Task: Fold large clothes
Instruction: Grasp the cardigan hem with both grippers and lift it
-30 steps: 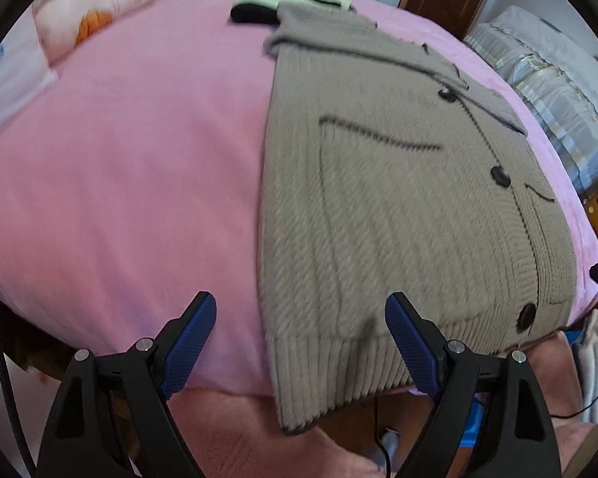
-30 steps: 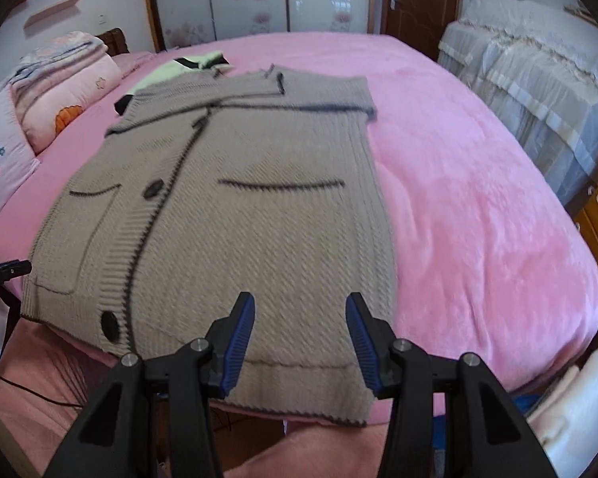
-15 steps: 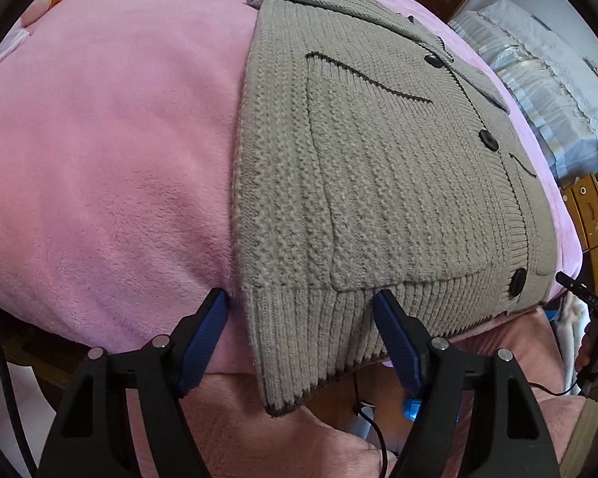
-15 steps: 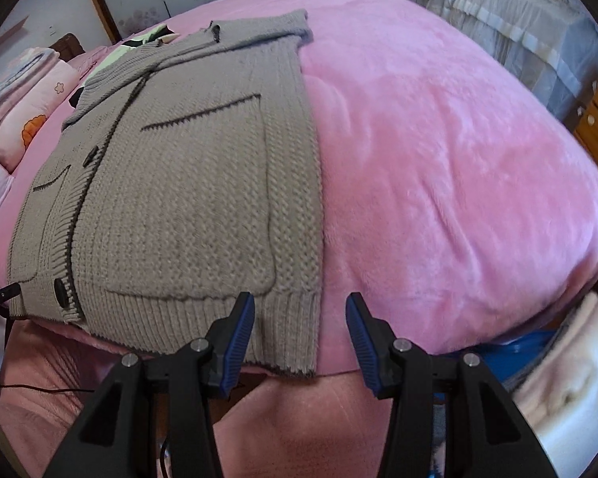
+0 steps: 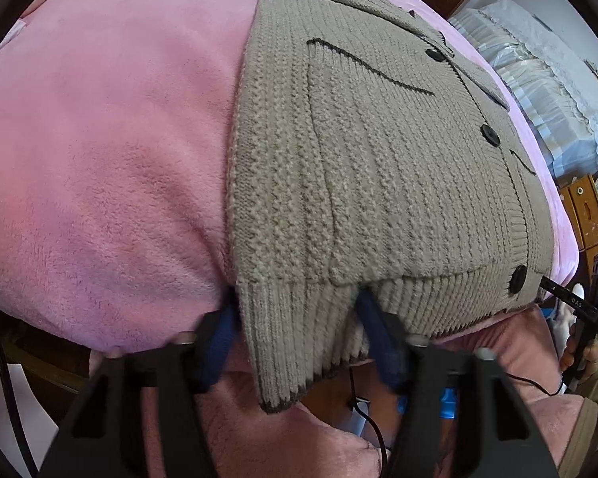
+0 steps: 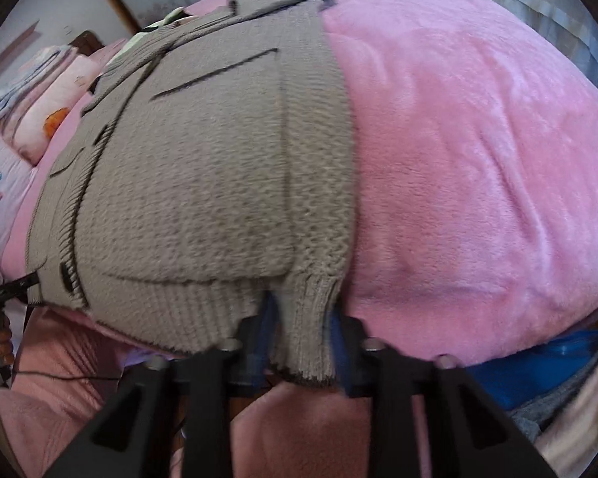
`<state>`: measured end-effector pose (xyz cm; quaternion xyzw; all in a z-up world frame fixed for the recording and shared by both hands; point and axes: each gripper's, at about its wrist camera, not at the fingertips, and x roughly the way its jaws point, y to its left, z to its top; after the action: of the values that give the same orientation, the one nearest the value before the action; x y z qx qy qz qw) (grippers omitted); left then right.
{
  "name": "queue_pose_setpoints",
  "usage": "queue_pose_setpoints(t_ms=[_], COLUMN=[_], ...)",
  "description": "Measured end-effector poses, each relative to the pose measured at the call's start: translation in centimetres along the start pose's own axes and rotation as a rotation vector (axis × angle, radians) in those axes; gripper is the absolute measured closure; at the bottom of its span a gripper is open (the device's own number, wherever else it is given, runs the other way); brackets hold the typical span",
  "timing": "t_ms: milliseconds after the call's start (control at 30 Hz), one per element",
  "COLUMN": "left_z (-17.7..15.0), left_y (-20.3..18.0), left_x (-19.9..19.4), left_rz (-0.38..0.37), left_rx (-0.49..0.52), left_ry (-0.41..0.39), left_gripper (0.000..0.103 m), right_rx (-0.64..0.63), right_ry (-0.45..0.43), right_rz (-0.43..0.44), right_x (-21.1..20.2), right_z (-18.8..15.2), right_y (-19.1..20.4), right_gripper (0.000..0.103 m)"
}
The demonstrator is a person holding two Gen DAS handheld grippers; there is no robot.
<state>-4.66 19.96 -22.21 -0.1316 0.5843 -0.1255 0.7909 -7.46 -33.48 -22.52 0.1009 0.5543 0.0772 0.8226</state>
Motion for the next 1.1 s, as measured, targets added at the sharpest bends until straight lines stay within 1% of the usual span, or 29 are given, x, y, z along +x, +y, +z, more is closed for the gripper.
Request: queue_pose_setpoints(t_ms=[33, 67, 133, 200, 267, 400, 467, 533, 600, 633, 667, 767, 833, 900, 933, 1000, 1033, 1067, 1100], left_z=[-0.1, -0.2, -0.2, 0.0, 0.2, 1.0, 1.8, 2.6, 4.0, 5.0, 5.8, 9.3, 12.6, 16.0, 17.4, 21.2, 23.0, 25.2, 26.9], left_y=[-0.1, -0.3, -0.7, -1.4, -2.1, -3.1, -3.6, -3.9, -4.3, -4.4, -4.5, -5.0, -5.5, -5.5, -5.3, -5.1, -4.7, -4.7, -4.5], left_x=[0.1, 0.1, 0.2, 0.1, -0.3, -1.8, -3.2, -4.6, -6.5, -7.5, -8.3, -10.5, -11.6, -11.9, -12.0, -11.7, -11.6, -11.0, -10.3], left_rz=[-0.002, 0.004, -0.004, 0.004, 0.015, -0.052, -0.101, -0.157, -0.22, -0.248, -0.26, -0.269, -0.239, -0.21, -0.195, -0.172, -0.156, -0.131, -0.126], left_rx=[-0.002, -0.003, 0.0, -0.008, -0.007, -0.056, -0.099, -0.147, -0.205, -0.239, -0.259, -0.3, -0.306, -0.326, -0.327, -0.338, -0.337, -0.343, -0.347], left_ry=[0.008, 0.011, 0.027, 0.036, 0.04, 0.029, -0.001, -0.041, -0.101, -0.135, -0.158, -0.223, -0.266, -0.286, -0.295, -0.324, -0.333, -0.344, -0.349], left_gripper=[0.068, 0.07, 0.089, 0.093, 0.095, 0.096, 0.096, 0.096, 0.096, 0.096, 0.096, 0.096, 0.096, 0.096, 0.096, 0.096, 0.096, 0.096, 0.096], right_rx=[-0.01, -0.023, -0.027, -0.019, -0.022, -0.037, -0.033, -0.007, 0.0, -0.003, -0.006, -0.02, -0.035, -0.028, -0.02, 0.018, 0.031, 0.043, 0.051], right_ry=[-0.002, 0.0, 0.001, 0.0, -0.015, -0.078, -0.111, -0.158, -0.231, -0.26, -0.291, -0.342, -0.367, -0.392, -0.399, -0.414, -0.415, -0.424, -0.424], right_rz=[-0.01, -0.02, -0.024, -0.02, -0.014, 0.021, 0.048, 0.099, 0.141, 0.149, 0.156, 0.17, 0.164, 0.143, 0.139, 0.116, 0.112, 0.101, 0.091], right_x=[-0.1, -0.1, -0.2, -0.5, -1.1, -3.7, -4.8, -6.7, -9.1, -10.1, -11.1, -13.0, -13.6, -13.6, -13.4, -12.4, -11.9, -11.0, -10.1], right_z=[-0.1, -0.1, 0.0, 0.2, 0.4, 0.7, 1.6, 2.9, 4.7, 5.5, 6.7, 10.6, 13.5, 17.5, 18.9, 22.9, 24.3, 26.3, 27.8], right_y=[0.4, 0.6, 0.8, 0.9, 1.3, 2.0, 2.4, 2.5, 3.0, 3.3, 3.6, 4.8, 5.4, 5.7, 5.6, 5.3, 5.3, 5.1, 5.2], right_gripper=[0.092, 0.093, 0.094, 0.095, 0.096, 0.096, 0.096, 0.096, 0.096, 0.096, 0.096, 0.097, 0.097, 0.097, 0.097, 0.097, 0.097, 0.097, 0.097])
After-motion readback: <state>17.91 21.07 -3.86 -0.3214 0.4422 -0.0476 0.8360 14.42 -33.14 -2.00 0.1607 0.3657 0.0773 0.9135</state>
